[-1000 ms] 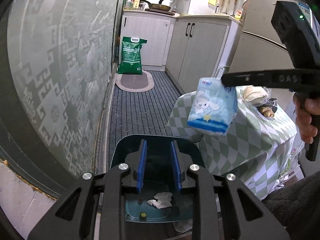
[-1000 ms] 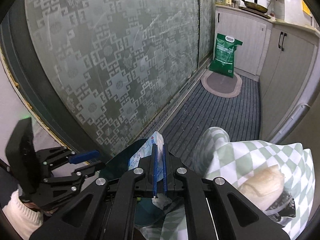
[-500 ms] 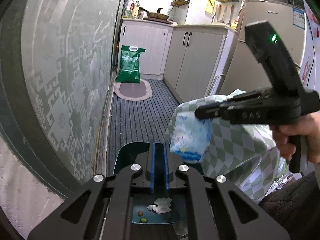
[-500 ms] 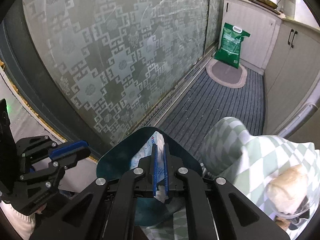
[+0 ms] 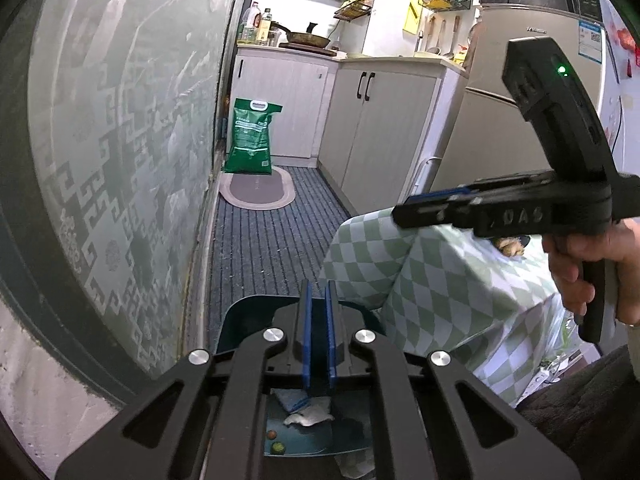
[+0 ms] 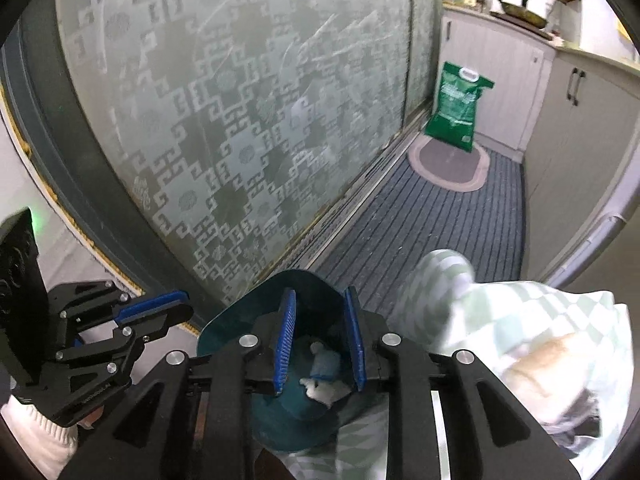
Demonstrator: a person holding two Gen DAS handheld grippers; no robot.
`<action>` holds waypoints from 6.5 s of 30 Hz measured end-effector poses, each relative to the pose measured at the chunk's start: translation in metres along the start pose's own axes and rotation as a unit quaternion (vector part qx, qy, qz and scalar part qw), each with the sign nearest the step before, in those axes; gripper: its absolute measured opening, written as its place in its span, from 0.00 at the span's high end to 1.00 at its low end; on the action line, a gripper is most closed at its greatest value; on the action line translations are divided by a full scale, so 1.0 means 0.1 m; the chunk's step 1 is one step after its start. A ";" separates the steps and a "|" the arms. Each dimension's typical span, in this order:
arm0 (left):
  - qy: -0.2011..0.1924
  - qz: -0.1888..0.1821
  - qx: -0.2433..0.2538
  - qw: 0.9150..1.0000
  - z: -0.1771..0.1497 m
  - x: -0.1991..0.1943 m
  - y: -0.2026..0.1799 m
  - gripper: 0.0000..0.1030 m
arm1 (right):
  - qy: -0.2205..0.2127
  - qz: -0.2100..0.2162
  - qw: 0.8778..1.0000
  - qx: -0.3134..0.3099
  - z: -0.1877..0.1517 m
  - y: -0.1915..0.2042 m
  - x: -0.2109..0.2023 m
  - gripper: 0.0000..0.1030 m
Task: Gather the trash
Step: 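Open the right tool over the teal bin to drop the tissue pack, then grasp the white bread roll on the table with the left tool, then grasp the clear plastic cup with the right tool while left holds the bread roll, then drop the bread roll into the bin with left tool while right carries the cup over, then open the right tool over the bin to drop the plastic cup, then grasp the black 'Face' tissue pack on the table with the right tool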
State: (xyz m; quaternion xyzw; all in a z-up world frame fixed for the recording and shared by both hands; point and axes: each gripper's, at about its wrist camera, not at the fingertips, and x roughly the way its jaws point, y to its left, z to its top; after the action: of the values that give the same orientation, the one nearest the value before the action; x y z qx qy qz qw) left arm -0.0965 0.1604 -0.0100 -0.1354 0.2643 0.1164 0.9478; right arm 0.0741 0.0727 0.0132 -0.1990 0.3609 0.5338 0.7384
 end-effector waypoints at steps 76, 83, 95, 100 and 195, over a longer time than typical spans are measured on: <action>0.014 -0.165 0.017 0.986 0.68 1.10 -1.29 0.90 | -0.024 0.035 0.975 0.219 -0.64 -1.57 -0.71 0.90; 0.014 -0.159 0.015 0.987 0.66 1.04 -1.21 0.90 | -0.015 0.028 0.978 0.204 -0.60 -1.47 -0.66 0.97; -0.024 -0.141 -0.011 0.990 0.69 0.75 -0.88 0.90 | -0.015 0.016 0.983 0.182 -0.50 -1.34 -0.59 0.98; -0.020 -0.117 -0.017 0.993 0.65 0.68 -0.66 0.90 | -0.015 0.019 0.985 0.173 -0.42 -1.24 -0.55 0.98; 0.022 -0.090 0.020 0.995 0.19 0.52 -0.81 0.68 | -0.105 -0.092 0.981 0.139 -0.42 -1.07 -0.87 0.12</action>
State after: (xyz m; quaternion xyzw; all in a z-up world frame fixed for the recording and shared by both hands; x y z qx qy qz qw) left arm -0.0207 0.0982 -0.0067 -0.1422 0.2740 0.0220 0.9509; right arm 0.1452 -0.0495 0.0401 -0.0699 0.3323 0.4266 0.8383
